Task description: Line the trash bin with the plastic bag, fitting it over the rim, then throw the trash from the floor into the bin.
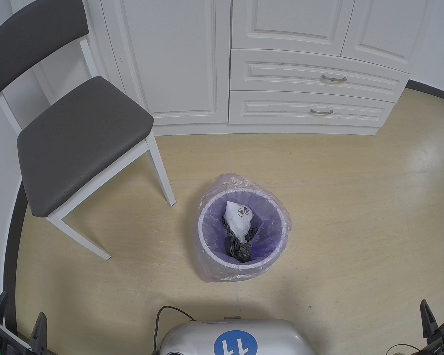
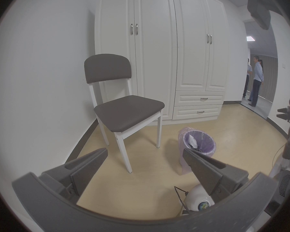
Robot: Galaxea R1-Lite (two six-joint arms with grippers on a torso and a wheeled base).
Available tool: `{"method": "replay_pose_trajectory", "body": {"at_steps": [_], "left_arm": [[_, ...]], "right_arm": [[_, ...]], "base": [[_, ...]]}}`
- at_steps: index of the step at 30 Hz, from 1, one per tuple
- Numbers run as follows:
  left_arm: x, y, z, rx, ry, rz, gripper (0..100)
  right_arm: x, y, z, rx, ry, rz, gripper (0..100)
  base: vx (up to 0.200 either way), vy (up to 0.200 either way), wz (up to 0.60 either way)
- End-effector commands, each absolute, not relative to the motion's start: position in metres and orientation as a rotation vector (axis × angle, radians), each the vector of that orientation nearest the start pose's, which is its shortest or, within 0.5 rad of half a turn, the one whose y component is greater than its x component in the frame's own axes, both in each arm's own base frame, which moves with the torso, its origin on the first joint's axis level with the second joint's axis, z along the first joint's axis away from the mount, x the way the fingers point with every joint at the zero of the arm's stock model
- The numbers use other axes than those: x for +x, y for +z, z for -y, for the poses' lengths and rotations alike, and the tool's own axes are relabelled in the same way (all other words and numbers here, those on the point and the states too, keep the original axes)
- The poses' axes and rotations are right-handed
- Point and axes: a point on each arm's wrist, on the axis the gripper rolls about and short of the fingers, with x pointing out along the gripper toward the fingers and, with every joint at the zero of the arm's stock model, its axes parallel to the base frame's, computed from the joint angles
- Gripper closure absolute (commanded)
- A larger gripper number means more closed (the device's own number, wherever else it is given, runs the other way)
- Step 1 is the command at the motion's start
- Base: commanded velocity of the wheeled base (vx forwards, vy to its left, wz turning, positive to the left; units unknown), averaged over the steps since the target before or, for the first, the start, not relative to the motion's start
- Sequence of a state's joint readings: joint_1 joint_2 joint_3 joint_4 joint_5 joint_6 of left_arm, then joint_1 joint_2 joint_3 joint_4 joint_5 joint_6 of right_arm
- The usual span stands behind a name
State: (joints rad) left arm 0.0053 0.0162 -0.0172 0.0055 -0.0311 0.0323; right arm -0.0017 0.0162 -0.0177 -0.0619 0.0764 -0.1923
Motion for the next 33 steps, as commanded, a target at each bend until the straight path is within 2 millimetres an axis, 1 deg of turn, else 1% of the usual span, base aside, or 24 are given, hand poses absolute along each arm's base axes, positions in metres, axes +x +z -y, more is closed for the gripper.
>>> {"method": "replay_pose_trajectory", "body": {"at_steps": [1, 3, 4, 6, 9, 19, 23, 33], "left_arm": [[-0.0230, 0.0759, 0.0006, 0.012, -0.014, -0.001, 0], [-0.0230, 0.0762, 0.0003, -0.002, -0.006, -0.003, 0], [-0.0230, 0.0763, -0.0007, -0.043, 0.040, -0.001, 0], [-0.0230, 0.0762, -0.0007, -0.043, 0.040, -0.002, 0], [-0.0230, 0.0762, -0.0007, -0.034, 0.038, -0.002, 0], [-0.0229, 0.0757, -0.0006, -0.021, 0.032, -0.004, 0], [-0.0229, 0.0759, 0.0003, -0.008, -0.006, -0.003, 0], [-0.0229, 0.0759, 0.0002, -0.014, -0.003, -0.003, 0]], "right_arm": [[-0.0236, 0.0822, -0.0013, -0.172, 0.055, 0.057, 0], [-0.0235, 0.0825, -0.0007, -0.147, 0.025, 0.060, 0], [-0.0236, 0.0821, 0.0009, -0.060, -0.040, 0.048, 0], [-0.0234, 0.0809, 0.0013, 0.007, -0.060, 0.043, 0], [-0.0231, 0.0798, 0.0014, 0.035, -0.062, 0.038, 0], [-0.0229, 0.0776, 0.0006, 0.006, -0.025, 0.014, 0], [-0.0220, 0.0776, 0.0002, -0.012, 0.002, -0.002, 0], [-0.0228, 0.0771, 0.0004, 0.022, -0.017, 0.016, 0]], "base": [[0.000, 0.000, 0.00], [0.000, 0.000, 0.00], [0.000, 0.000, 0.00], [0.000, 0.000, 0.00], [0.000, 0.000, 0.00], [0.000, 0.000, 0.00], [0.000, 0.000, 0.00], [0.000, 0.000, 0.00]]}}
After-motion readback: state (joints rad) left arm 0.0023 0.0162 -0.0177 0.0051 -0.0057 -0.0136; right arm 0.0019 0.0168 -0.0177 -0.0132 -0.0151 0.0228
